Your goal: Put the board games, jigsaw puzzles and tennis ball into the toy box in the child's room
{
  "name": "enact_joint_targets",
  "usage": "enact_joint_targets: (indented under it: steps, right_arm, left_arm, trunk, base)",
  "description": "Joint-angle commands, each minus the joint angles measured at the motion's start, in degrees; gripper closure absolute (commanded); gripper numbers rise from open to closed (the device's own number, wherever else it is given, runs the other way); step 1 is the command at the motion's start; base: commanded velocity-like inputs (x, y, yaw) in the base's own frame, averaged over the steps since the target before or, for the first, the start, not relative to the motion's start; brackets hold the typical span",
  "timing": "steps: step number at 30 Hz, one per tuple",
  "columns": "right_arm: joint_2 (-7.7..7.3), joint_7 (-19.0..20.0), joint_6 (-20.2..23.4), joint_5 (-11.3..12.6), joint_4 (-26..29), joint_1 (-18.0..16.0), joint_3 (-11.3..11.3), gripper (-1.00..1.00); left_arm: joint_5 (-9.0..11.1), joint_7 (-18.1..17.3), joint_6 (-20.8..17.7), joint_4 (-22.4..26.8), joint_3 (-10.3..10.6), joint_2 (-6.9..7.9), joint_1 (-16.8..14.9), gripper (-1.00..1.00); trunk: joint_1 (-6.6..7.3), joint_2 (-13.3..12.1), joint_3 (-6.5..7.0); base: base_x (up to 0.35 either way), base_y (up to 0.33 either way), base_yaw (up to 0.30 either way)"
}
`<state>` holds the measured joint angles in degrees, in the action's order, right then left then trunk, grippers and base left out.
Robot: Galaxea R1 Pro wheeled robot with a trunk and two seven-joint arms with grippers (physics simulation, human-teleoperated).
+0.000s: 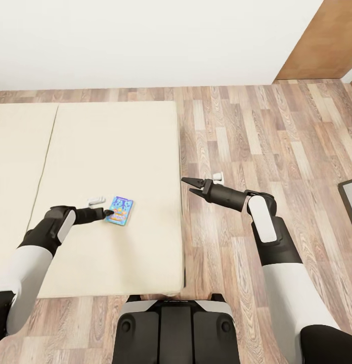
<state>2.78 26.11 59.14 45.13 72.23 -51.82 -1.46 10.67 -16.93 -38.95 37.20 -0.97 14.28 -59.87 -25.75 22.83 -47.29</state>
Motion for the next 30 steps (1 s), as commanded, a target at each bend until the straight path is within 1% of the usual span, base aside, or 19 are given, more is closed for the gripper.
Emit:
enact_joint_targets:
  steps: [1, 5, 6, 11, 18, 30]
  right_arm:
    - [0.07, 0.5, 0.3, -0.5, 0.0, 0.0, -0.1, -1.00]
    - [0.11, -0.5, 0.3, -0.5, 0.1, 0.0, -0.1, -1.00]
    - [0.11, -1.1, 0.3, -0.4, 0.2, 0.0, -0.1, -1.00]
    - [0.12, -2.0, 0.3, -0.4, 0.2, 0.0, -0.1, -1.00]
    - [0.09, -2.3, 0.4, -0.4, 0.2, 0.0, -0.1, -1.00]
    - [0.10, -2.3, 0.4, -0.4, 0.2, 0.0, -0.1, -1.00]
  left_arm:
    - [0.3, 0.0, -0.5, 0.3, -0.1, -0.09, -0.1, -1.00]
    - [0.3, 0.4, -0.5, 1.1, -0.1, -1.59, -0.3, -1.00]
    - [0.2, 0.5, -0.4, 1.3, -0.1, -2.27, -0.6, -1.00]
    - [0.1, 0.7, -0.3, 1.4, 0.0, -3.74, -2.1, -1.00]
    - [0.1, 0.7, -0.3, 1.4, 0.0, -4.33, -3.9, -1.00]
    - [0.1, 0.8, -0.1, 1.4, 0.0, -4.33, -4.3, -1.00]
  trunk:
    - [-0.03, 0.1, -0.06]
    - [-0.03, 0.1, -0.06]
    - [-0.03, 0.1, -0.06]
    - [-0.03, 0.1, -0.06]
    - [-0.03, 0.1, -0.13]
    - [-0.03, 0.1, -0.79]
  base:
    - [0.000, 0.000, 0.000]
    - [0.000, 0.000, 0.000]
    - [0.000, 0.000, 0.000]
    - [0.000, 0.000, 0.000]
    - [0.000, 0.000, 0.000]
    - [0.000, 0.000, 0.000]
